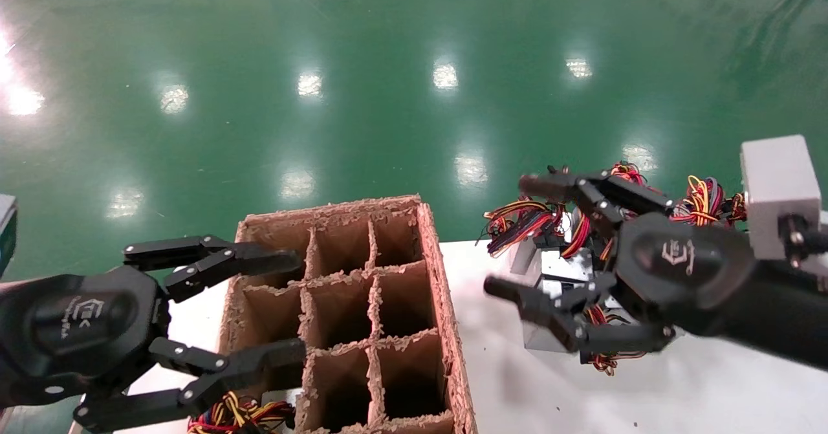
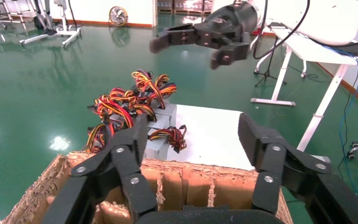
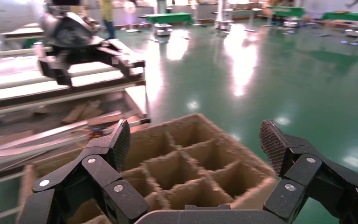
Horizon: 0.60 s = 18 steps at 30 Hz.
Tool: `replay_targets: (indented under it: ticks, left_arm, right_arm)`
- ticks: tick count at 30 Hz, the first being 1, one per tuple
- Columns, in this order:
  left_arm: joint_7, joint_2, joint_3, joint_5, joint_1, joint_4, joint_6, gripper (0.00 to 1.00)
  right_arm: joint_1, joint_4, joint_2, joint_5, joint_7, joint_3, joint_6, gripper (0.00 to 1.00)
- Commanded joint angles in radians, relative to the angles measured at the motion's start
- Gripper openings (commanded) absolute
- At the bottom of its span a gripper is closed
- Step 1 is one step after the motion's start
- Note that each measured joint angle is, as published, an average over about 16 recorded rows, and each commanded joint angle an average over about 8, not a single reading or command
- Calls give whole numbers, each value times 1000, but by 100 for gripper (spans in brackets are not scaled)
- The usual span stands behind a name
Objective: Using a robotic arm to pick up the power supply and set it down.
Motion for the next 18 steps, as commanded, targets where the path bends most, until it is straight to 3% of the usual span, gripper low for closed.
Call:
replay_targets:
  ticks: [1, 11, 18]
  left_arm:
    - [0, 0, 0, 0, 0, 0, 0, 100]
    - [0, 0, 0, 0, 0, 0, 0, 100]
    - [0, 0, 0, 0, 0, 0, 0, 100]
  right_arm:
    - [10, -3, -3, 1, 5, -6, -29, 100]
    - [59, -18, -16, 6, 28, -35, -175, 100]
    - [80, -25, -21, 7, 37, -46, -235, 100]
